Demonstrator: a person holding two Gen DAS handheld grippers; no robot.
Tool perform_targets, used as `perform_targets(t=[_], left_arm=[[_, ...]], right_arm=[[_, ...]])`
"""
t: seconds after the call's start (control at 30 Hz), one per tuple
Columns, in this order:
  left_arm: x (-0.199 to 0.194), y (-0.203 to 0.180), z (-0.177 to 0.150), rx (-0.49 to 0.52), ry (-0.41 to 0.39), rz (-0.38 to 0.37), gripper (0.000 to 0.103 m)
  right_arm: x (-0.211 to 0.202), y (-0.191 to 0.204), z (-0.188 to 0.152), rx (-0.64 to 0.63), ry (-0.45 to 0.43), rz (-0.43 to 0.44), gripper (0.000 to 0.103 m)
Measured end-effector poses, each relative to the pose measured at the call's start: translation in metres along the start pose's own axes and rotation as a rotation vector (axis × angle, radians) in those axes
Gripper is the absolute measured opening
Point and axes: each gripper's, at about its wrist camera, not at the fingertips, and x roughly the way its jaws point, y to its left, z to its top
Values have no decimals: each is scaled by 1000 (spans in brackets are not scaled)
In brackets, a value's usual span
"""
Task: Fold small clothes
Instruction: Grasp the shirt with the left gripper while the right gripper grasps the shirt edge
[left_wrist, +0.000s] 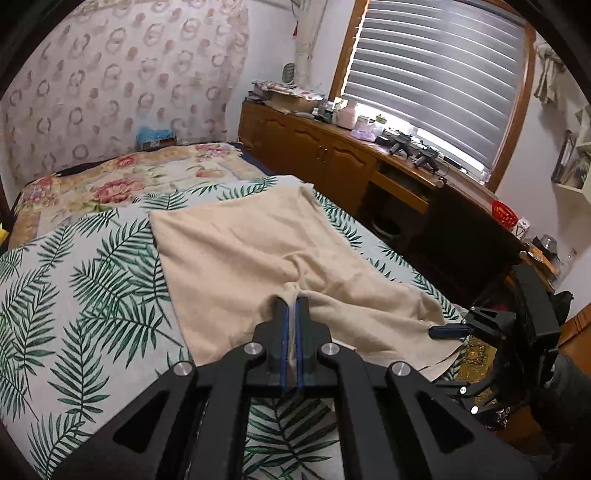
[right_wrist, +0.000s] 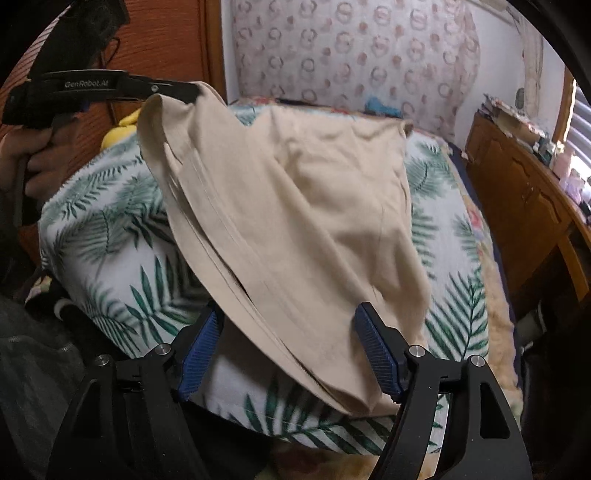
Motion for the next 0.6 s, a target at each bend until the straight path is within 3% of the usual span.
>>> perform_targets(t=[0.13,0.17,0.23,0.3,0.33,0.4,0.5,0.6], left_arm=[[-1,4,-3,-11,2,1,0],[-2,5,-4,-13,0,1,0],[-4,6,-4,-16,-3,-1,0],[-7,6,-5,-19,-4,-4,0],[-8,6,-5,-20,-6,-8,0],[-11,6,-4,-19,-10,-13,0],[-18,8,1,-18,-26,-12,0],[-24,15,12,-32,-53,-11,0]], right_arm=[[3,-8,-5,5,6,-21,75],[3,-11,-6,6,2,-24,70],[2,-13,-5,3,-3,-37,58],[2,-17,-4,-2,-9,-38,38],[3,-19,-4,-2,-12,-29,36],[2,-21,-3,-7,-21,-35,10],[-1,-19,6,-42,-35,-46,6],[-19,-25,27,-44,-120,-80,5]])
